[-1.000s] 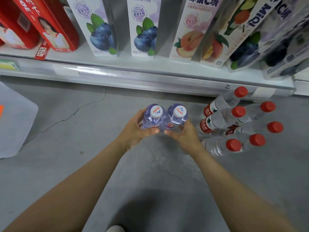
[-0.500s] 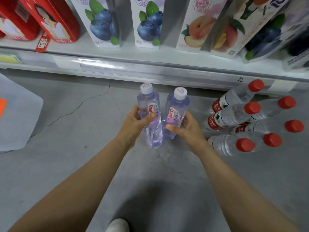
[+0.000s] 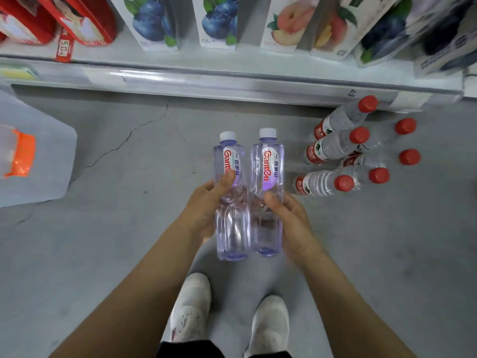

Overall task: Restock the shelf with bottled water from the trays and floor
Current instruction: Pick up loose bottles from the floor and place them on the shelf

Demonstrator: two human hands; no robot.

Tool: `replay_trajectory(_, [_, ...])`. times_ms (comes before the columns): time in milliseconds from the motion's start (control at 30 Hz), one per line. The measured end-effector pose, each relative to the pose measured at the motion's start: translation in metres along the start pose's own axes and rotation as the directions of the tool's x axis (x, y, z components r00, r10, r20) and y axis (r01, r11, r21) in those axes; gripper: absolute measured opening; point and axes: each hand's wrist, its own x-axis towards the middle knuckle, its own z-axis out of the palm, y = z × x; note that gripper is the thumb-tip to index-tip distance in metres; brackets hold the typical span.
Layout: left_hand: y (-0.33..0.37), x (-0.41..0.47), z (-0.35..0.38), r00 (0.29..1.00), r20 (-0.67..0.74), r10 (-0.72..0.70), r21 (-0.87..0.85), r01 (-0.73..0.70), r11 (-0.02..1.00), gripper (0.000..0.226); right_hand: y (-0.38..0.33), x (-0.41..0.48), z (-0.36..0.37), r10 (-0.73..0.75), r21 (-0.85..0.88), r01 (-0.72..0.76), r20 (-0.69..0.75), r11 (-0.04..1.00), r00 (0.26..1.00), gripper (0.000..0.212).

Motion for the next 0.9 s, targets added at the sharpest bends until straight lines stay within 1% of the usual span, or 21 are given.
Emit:
replay_trajectory(67, [0.006, -0.033, 0.005, 1.0, -0.006, -0.028, -0.041, 0.027, 0.999, 0.055, -0.013, -0.03, 0.005, 0.003, 0.027, -0.004, 0.007, 1.0, 1.0, 0.061])
replay_trajectory(133, [0.014, -0.069, 0.011, 0.998, 0.004, -0.063, -0.064, 0.064, 0.996, 0.051, -0.029, -0.059, 0.009, 0.003, 0.018, -0.003, 0.016, 1.0, 1.0, 0.071])
replay_trajectory(200, [0.023, -0.106, 0.017, 0.997, 0.005, -0.073, -0.093, 0.073, 0.993, 0.049, -0.052, -0.089, 0.017, 0.005, -0.009, -0.005, 0.024, 1.0, 1.0, 0.075])
replay_trajectory(267, [0.037, -0.145, 0.021, 0.998, -0.01, -0.062, -0.089, 0.061, 0.994, 0.048, -0.076, -0.119, 0.026, 0.009, -0.044, -0.008, 0.033, 0.999, 0.999, 0.07])
replay_trajectory(367, [0.063, -0.202, 0.029, 1.0, -0.007, -0.024, -0.056, 0.023, 0.998, 0.046, -0.121, -0.167, 0.042, -0.007, -0.104, 0.012, 0.051, 0.995, 0.999, 0.046])
replay_trajectory(433, [0.085, -0.242, 0.037, 1.0, -0.008, 0.005, -0.062, -0.006, 0.998, 0.047, -0.155, -0.2, 0.053, -0.024, -0.15, 0.035, 0.076, 0.988, 0.997, 0.039])
replay_trajectory(467, [0.098, -0.263, 0.043, 1.0, -0.02, 0.017, -0.066, -0.018, 0.998, 0.047, -0.174, -0.217, 0.059, -0.029, -0.172, 0.042, 0.079, 0.984, 0.996, 0.042])
replay_trajectory(533, [0.127, -0.306, 0.058, 0.998, -0.037, 0.053, -0.064, -0.055, 0.996, 0.047, -0.21, -0.252, 0.07, -0.069, -0.194, 0.087, 0.095, 0.977, 0.993, 0.062])
replay_trajectory(600, [0.157, -0.35, 0.075, 0.993, -0.023, 0.114, -0.054, -0.116, 0.992, 0.038, -0.244, -0.286, 0.081, -0.109, -0.204, 0.129, 0.107, 0.97, 0.988, 0.079])
replay_trajectory(667, [0.186, -0.396, 0.091, 0.982, -0.002, 0.189, -0.05, -0.188, 0.981, 0.028, -0.28, -0.32, 0.091, -0.134, -0.2, 0.16, 0.137, 0.967, 0.981, 0.088])
replay_trajectory(700, [0.199, -0.414, 0.096, 0.974, 0.016, 0.227, -0.058, -0.226, 0.972, 0.03, -0.294, -0.333, 0.095, -0.146, -0.197, 0.174, 0.149, 0.965, 0.978, 0.088])
replay_trajectory(733, [0.214, -0.437, 0.104, 0.964, 0.021, 0.265, -0.063, -0.263, 0.963, 0.036, -0.315, -0.35, 0.1, -0.169, -0.204, 0.201, 0.163, 0.958, 0.972, 0.084])
replay_trajectory(800, [0.243, -0.481, 0.119, 0.941, 0.046, 0.335, -0.065, -0.332, 0.941, 0.053, -0.357, -0.383, 0.109, -0.223, -0.206, 0.262, 0.196, 0.943, 0.955, 0.075])
replay_trajectory(900, [0.291, -0.549, 0.147, 0.889, 0.049, 0.455, -0.073, -0.451, 0.89, 0.083, -0.426, -0.432, 0.126, -0.367, -0.171, 0.409, 0.232, 0.896, 0.901, 0.084])
